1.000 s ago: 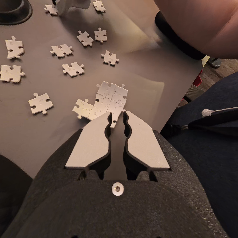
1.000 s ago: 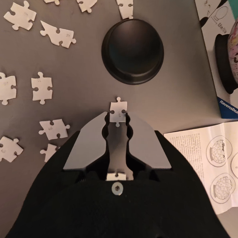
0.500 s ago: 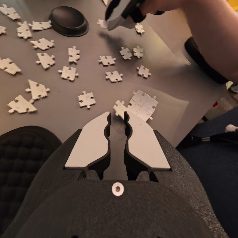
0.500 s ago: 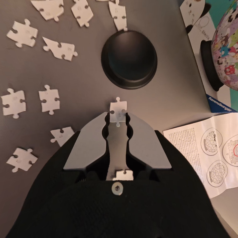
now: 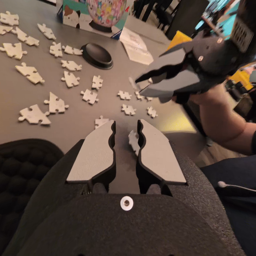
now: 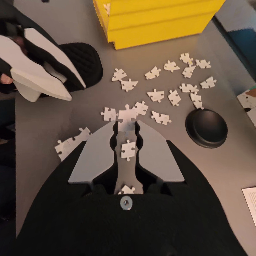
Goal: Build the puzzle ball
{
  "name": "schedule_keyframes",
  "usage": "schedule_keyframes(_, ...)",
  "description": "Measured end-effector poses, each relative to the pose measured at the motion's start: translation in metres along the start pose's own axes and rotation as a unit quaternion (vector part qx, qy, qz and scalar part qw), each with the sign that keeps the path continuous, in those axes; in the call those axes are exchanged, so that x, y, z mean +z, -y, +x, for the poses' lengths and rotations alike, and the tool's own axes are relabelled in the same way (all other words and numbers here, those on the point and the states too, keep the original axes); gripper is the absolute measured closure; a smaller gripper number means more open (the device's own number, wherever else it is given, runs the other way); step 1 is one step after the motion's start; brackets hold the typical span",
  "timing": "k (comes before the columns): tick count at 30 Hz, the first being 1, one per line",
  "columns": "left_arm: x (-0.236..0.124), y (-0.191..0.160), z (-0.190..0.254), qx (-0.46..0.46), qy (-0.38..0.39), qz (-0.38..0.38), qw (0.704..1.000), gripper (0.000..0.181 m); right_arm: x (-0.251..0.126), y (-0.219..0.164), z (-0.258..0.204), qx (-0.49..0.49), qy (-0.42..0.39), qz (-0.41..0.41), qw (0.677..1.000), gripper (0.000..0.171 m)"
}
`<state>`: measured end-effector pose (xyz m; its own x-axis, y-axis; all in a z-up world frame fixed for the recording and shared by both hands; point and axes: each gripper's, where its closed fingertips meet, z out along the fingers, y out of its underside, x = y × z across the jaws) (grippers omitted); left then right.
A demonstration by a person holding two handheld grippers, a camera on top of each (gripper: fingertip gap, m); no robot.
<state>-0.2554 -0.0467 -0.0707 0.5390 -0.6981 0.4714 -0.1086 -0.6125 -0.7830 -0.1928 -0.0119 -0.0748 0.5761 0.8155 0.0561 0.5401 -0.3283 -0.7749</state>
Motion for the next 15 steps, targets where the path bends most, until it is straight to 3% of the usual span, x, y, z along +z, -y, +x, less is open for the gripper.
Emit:
schedule_keyframes(7,0.022,0.032,0.013,-0.059,-0.067,0.05,0.995,0.141,-0.005,0.017,-0.01,-0.072,-0.085,0.072,0.991,0.147)
schedule_keyframes(11,0.032,0.042,0.02,-0.1,-0.118,0.068,0.986,0.142,-0.007,0.021,-0.011,-0.111,-0.125,0.085,0.982,0.147)
schedule_keyframes(15,0.043,0.04,0.019,-0.097,-0.122,0.06,0.986,0.148,-0.008,0.024,-0.01,-0.14,-0.151,0.09,0.974,0.147)
